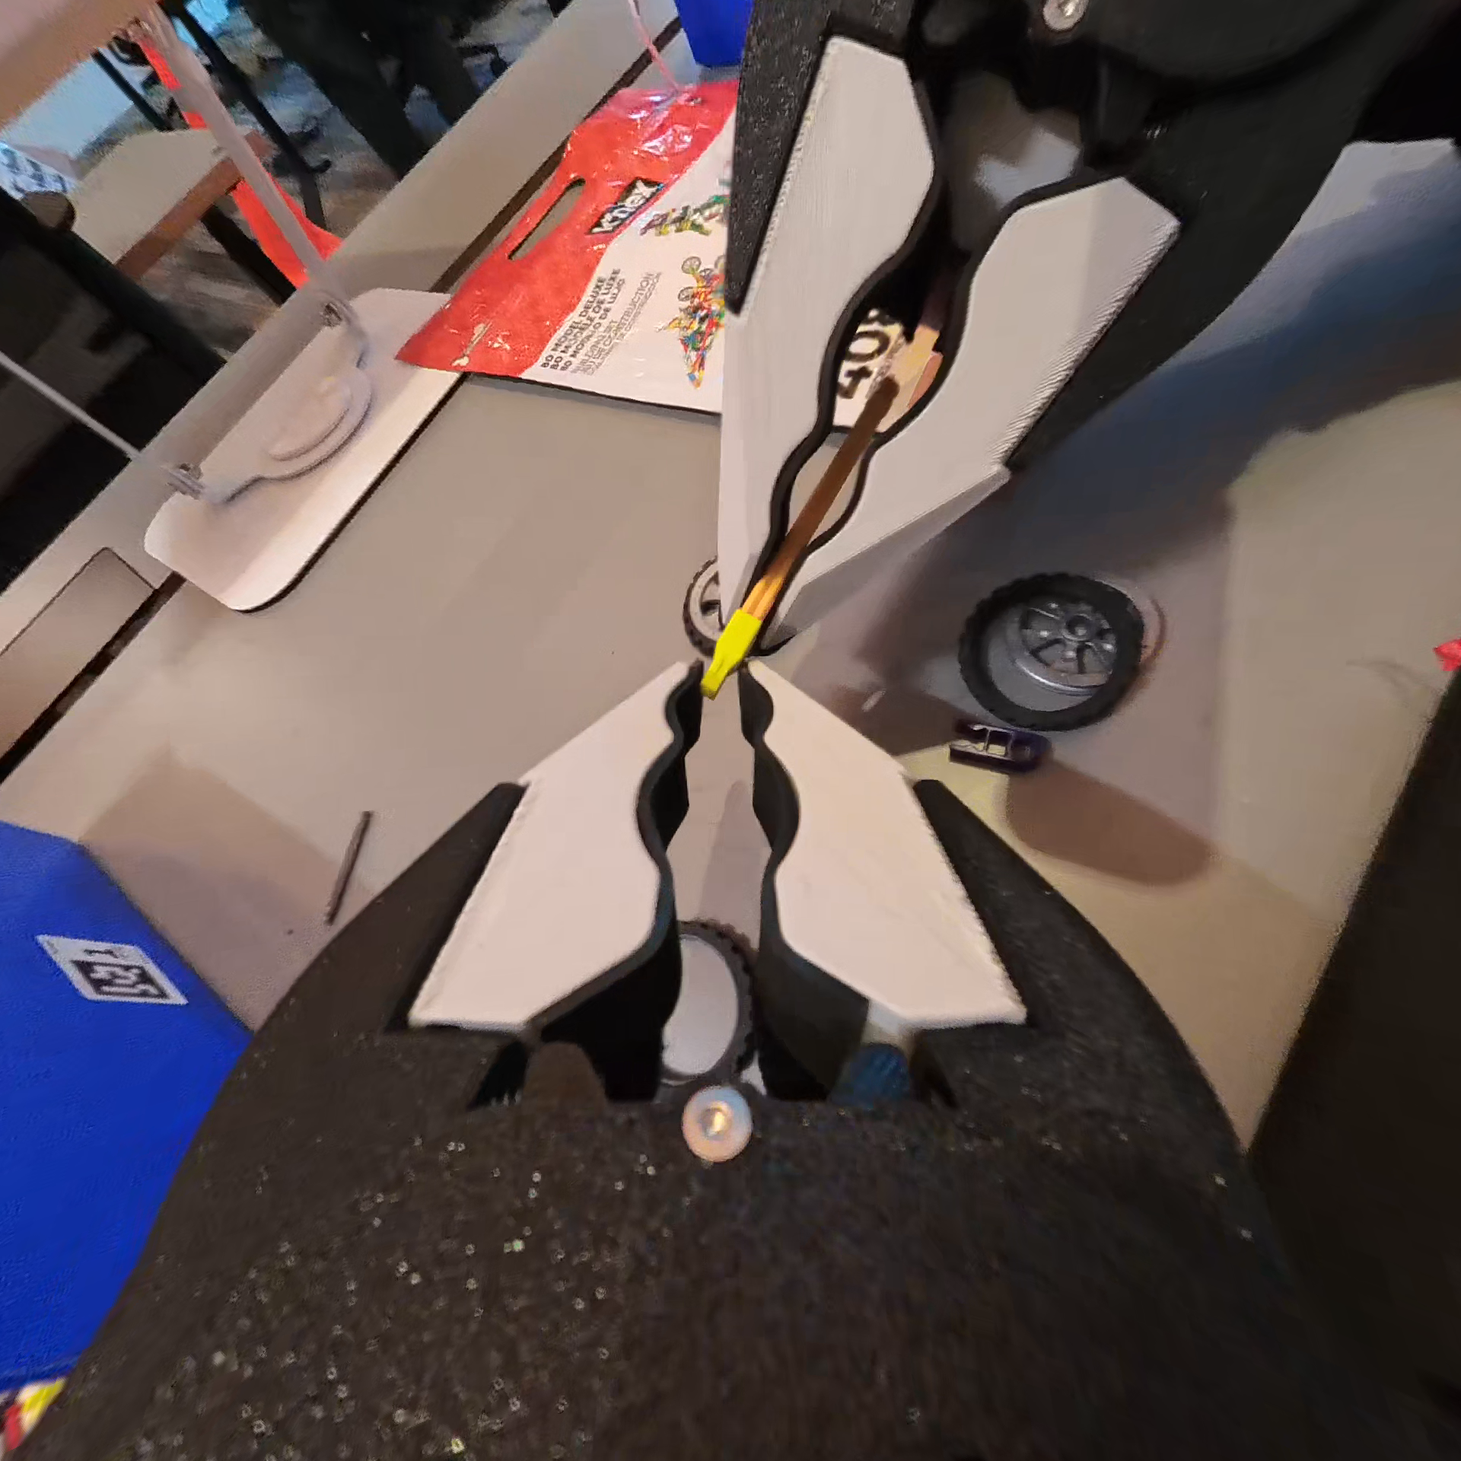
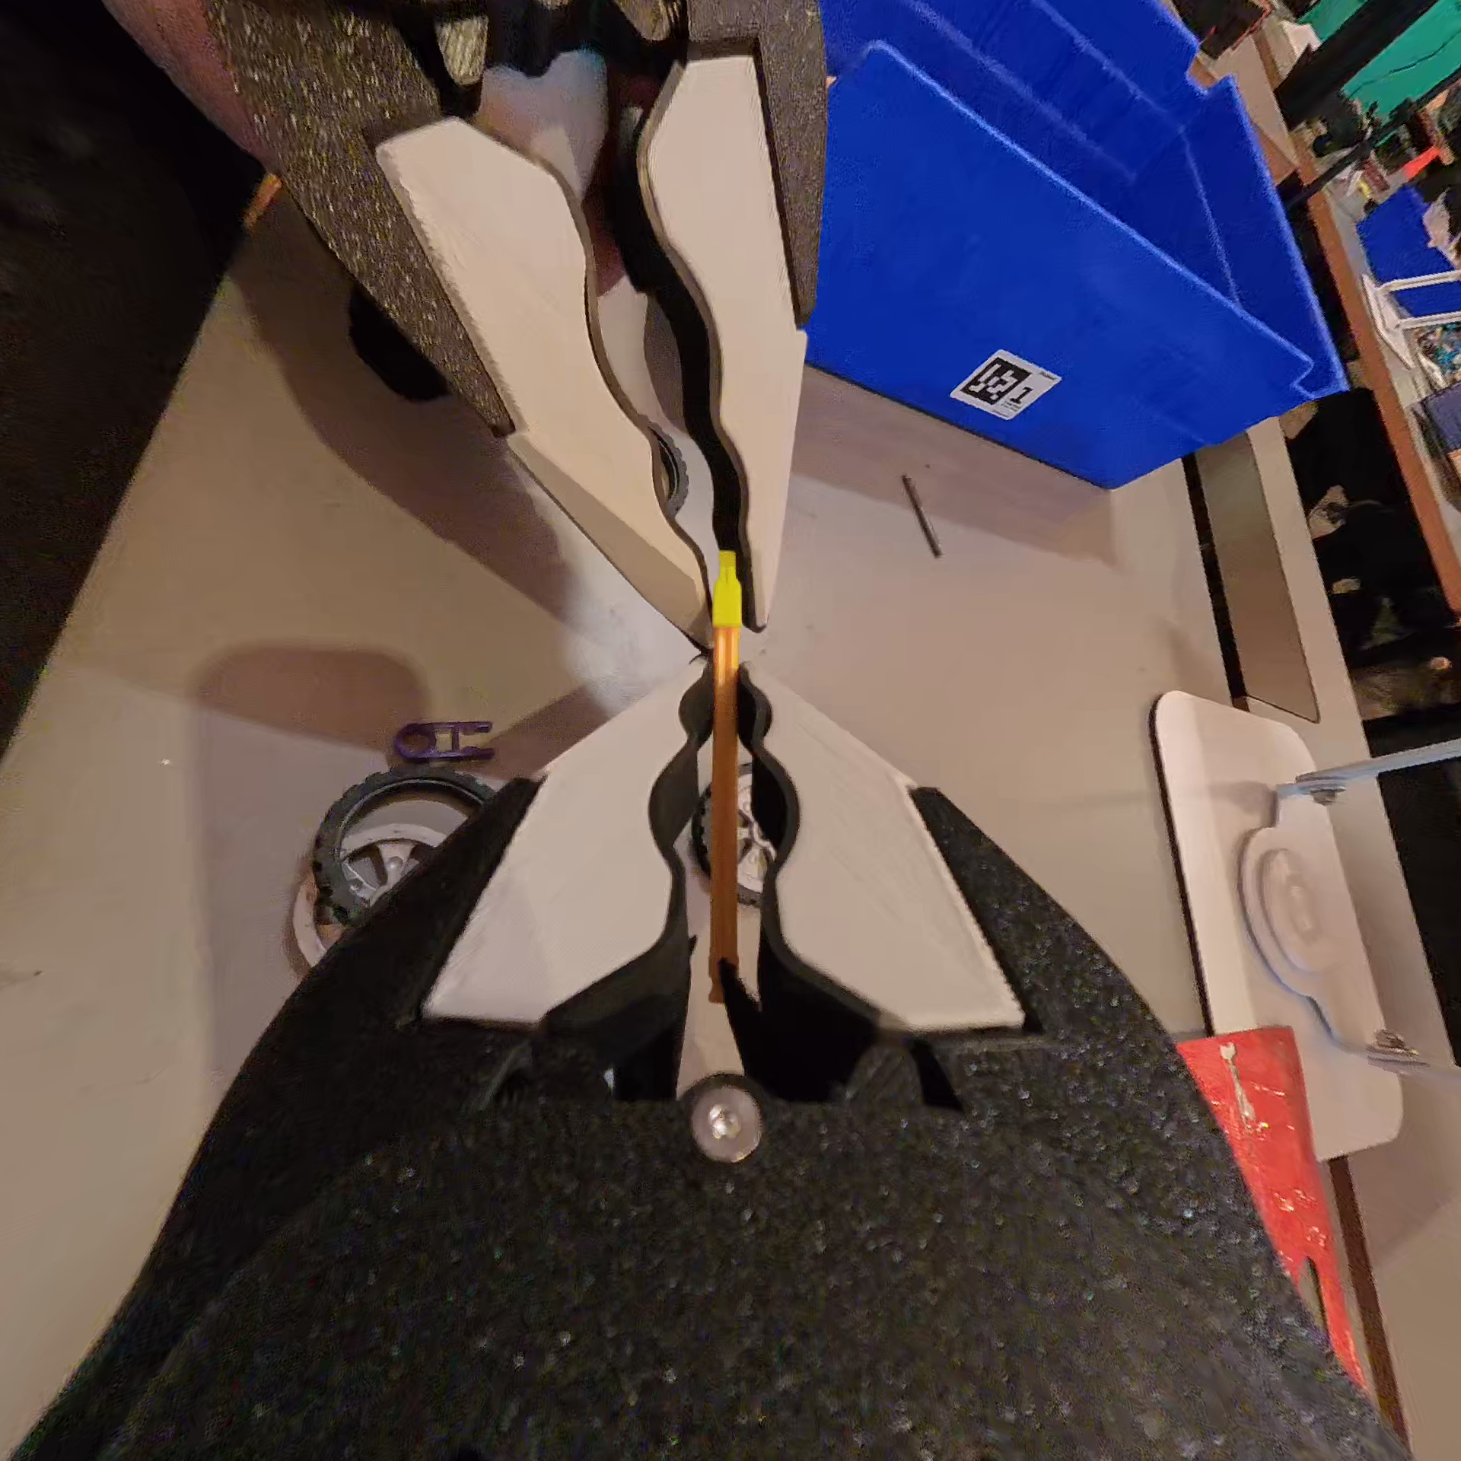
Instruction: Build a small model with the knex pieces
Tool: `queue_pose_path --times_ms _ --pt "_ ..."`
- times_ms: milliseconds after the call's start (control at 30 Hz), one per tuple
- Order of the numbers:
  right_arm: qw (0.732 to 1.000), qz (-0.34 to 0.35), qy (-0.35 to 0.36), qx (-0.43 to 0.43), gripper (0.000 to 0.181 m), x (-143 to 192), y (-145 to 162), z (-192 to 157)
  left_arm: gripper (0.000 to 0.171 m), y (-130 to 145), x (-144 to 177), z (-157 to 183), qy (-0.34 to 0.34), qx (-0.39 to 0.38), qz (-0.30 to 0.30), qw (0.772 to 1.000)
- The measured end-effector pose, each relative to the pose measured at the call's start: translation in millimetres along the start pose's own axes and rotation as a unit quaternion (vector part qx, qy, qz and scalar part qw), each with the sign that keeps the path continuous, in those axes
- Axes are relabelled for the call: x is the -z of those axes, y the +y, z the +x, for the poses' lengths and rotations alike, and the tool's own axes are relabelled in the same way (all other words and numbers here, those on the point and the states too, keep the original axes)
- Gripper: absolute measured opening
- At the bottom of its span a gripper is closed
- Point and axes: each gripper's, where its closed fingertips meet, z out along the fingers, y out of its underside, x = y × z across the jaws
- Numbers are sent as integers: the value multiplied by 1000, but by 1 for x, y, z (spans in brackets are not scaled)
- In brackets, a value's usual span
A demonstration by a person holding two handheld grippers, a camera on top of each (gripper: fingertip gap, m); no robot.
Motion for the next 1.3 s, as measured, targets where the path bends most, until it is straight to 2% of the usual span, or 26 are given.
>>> queue_pose_path --times_ms 233,367,467,533,700,933,1300 --pt "1000 5 4 -8 4 2 -4 1 9 -5 5 -1 -3 21 19 1000" --pt "1000 8 3 -13 4 3 -6 2 9 -8 6 -1 -11 7 25 1000" --pt "1000 4 3 -10 4 3 -5 1 17 -11 8 3 0 -3 34 999" --pt "1000 5 -3 -8 4 3 -5 -1 10 -9 8 2 -4 -10 25 1000" --pt "1000 11 4 -21 3 4 -9 2 9 -13 11 -2 -23 -11 32 999" --pt "995 -8 80 -58 2 1 -9 23 9 -19 5 -24 -101 46 9 994" --pt "980 -37 184 -70 1 3 -9 44 8 -23 -3 -46 -195 70 -14 978"
